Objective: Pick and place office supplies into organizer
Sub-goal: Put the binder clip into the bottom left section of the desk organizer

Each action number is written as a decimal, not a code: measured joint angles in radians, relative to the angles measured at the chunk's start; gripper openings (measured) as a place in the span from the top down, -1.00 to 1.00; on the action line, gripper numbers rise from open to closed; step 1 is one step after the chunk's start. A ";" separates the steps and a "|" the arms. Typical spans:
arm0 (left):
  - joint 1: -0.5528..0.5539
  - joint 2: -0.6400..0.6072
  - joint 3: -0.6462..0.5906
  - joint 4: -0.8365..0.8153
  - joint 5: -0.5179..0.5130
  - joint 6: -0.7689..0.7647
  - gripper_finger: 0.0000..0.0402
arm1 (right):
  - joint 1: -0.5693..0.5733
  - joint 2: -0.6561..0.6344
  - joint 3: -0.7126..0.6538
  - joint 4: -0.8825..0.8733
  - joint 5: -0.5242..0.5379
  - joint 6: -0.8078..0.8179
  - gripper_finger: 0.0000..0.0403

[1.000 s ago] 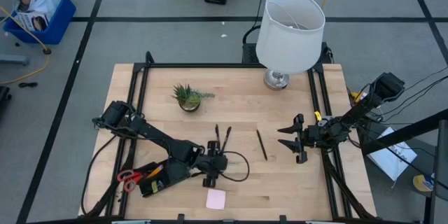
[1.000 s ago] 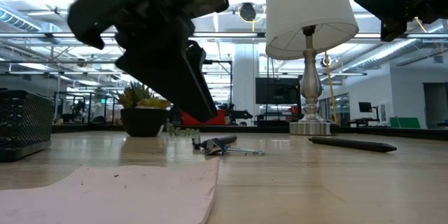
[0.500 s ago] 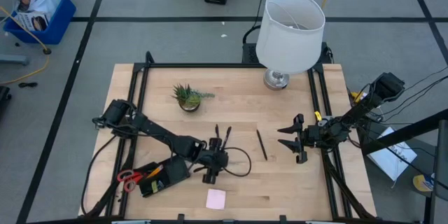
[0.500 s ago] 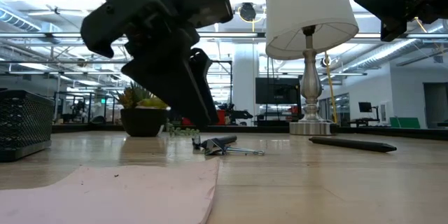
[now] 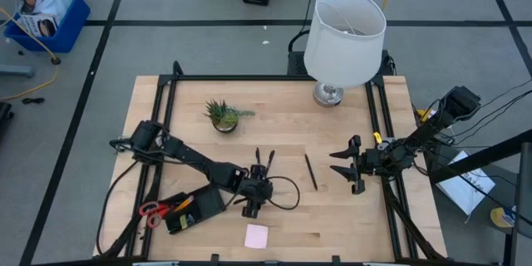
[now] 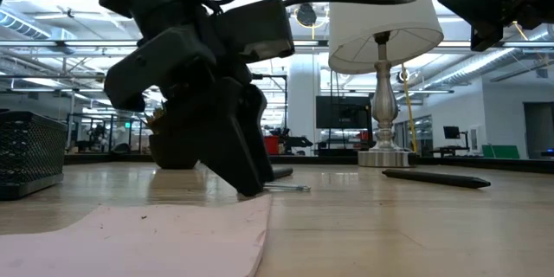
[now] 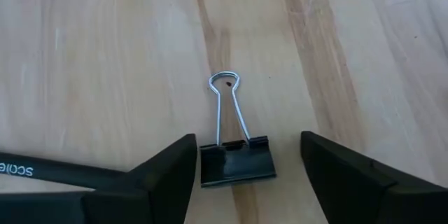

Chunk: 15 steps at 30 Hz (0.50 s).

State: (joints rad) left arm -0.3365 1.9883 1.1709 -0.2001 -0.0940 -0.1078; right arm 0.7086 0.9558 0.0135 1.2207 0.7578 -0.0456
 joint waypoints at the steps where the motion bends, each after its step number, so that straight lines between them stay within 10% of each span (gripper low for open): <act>1: 0.003 0.000 0.000 0.000 0.007 -0.001 -0.28 | 0.000 0.000 0.000 -0.001 0.000 0.000 0.15; 15: 0.009 0.002 0.000 -0.016 0.076 -0.046 -0.05 | 0.000 0.000 0.000 0.001 0.000 0.000 0.14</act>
State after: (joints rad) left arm -0.3278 1.9903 1.1709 -0.2159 -0.0177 -0.1535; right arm 0.7088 0.9558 0.0135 1.2217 0.7578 -0.0456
